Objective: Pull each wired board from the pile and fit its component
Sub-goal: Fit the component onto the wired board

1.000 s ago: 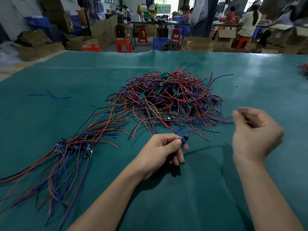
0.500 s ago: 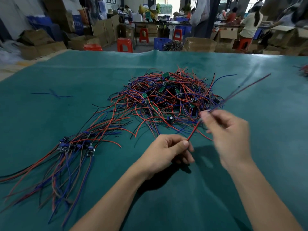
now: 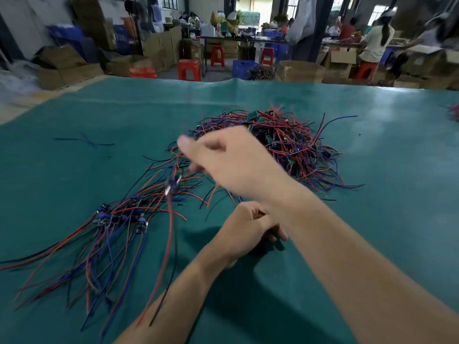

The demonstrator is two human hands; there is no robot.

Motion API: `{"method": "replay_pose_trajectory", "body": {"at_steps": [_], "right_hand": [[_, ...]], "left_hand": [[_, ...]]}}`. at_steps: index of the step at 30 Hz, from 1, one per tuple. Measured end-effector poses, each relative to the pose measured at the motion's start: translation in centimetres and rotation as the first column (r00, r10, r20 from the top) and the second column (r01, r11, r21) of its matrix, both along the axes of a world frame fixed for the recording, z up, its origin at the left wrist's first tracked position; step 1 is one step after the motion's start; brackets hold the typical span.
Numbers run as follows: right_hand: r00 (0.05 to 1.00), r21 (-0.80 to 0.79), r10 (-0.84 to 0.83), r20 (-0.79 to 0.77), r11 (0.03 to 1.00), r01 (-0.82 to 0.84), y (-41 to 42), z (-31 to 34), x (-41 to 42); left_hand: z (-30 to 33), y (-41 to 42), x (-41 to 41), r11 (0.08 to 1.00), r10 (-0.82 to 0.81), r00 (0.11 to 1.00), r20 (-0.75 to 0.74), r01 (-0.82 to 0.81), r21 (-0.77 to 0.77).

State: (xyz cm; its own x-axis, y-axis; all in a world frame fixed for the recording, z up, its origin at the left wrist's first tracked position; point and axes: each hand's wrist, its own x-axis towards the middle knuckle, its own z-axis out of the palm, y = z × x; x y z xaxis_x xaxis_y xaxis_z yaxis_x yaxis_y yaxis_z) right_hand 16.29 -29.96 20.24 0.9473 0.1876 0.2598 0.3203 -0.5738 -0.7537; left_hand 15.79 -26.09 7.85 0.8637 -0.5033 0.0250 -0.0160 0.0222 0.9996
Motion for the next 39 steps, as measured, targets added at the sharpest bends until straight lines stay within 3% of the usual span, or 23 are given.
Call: {"method": "replay_pose_trajectory", "body": {"at_steps": [2, 6, 8, 10, 14, 18, 23, 26, 28, 31, 33, 36, 39], "right_hand": [[0.997, -0.268, -0.071, -0.007, 0.961, 0.067, -1.3, -1.5, 2.5], [0.95, -0.551, -0.313, -0.011, 0.794, 0.256, -6.3, -4.7, 5.2], [0.943, -0.639, -0.327, -0.053, 0.737, 0.22, -8.2, -6.2, 5.5], [0.948, -0.629, -0.318, -0.014, 0.739, 0.239, -9.3, -7.2, 5.4], [0.939, -0.466, -0.321, 0.124, 0.817, 0.341, -10.7, -7.3, 4.5], [0.892, -0.233, -0.378, 0.248, 0.871, 0.433, -10.5, -7.8, 1.0], [0.887, -0.116, -0.33, 0.324, 0.916, 0.383, -8.5, -9.7, -2.2], [0.95, 0.124, -0.292, 0.109, 0.952, 0.278, -9.1, -10.2, -2.2], [0.955, 0.332, -0.286, -0.076, 0.896, 0.295, -9.7, -10.2, -2.0], [0.923, 0.384, -0.35, -0.161, 0.839, 0.385, -10.2, -10.6, -1.7], [0.933, 0.426, -0.252, -0.257, 0.837, 0.344, -10.2, -10.6, -1.8], [0.921, 0.624, 0.015, -0.39, 0.74, 0.252, -10.3, -10.2, -2.0], [0.923, 0.715, 0.043, -0.383, 0.646, 0.266, -10.7, -10.2, -1.9]], "left_hand": [[0.0, 0.0, 0.2, 1.0, 0.012, 1.0, -0.007, -0.012, -0.02], [0.1, -0.2, 0.5, 0.988, 0.141, 0.987, -0.072, -0.145, -0.049], [-0.1, -0.2, 0.6, 0.975, 0.209, 0.975, -0.075, -0.213, -0.058], [-0.1, -0.2, 0.7, 0.96, 0.27, 0.96, -0.079, -0.274, -0.057], [0.1, -0.3, 0.8, 0.932, 0.328, 0.933, -0.145, -0.345, -0.111], [0.3, -0.4, 0.8, 0.928, 0.283, 0.944, -0.17, -0.315, -0.199], [0.2, -0.1, 0.8, 0.925, 0.216, 0.961, -0.174, -0.259, -0.28], [-0.1, -0.1, 0.8, 0.931, 0.233, 0.96, -0.154, -0.266, -0.249], [-0.1, -0.2, 0.8, 0.941, 0.233, 0.962, -0.143, -0.26, -0.215], [0.1, -0.2, 0.4, 0.965, 0.196, 0.976, -0.095, -0.209, -0.157], [0.3, -0.1, 0.2, 0.973, 0.126, 0.987, -0.098, -0.143, -0.181], [0.4, 0.0, 0.0, 0.973, 0.04, 0.996, -0.086, -0.059, -0.223], [0.3, 0.1, 0.0, 0.985, 0.068, 0.996, -0.063, -0.077, -0.151]]}}
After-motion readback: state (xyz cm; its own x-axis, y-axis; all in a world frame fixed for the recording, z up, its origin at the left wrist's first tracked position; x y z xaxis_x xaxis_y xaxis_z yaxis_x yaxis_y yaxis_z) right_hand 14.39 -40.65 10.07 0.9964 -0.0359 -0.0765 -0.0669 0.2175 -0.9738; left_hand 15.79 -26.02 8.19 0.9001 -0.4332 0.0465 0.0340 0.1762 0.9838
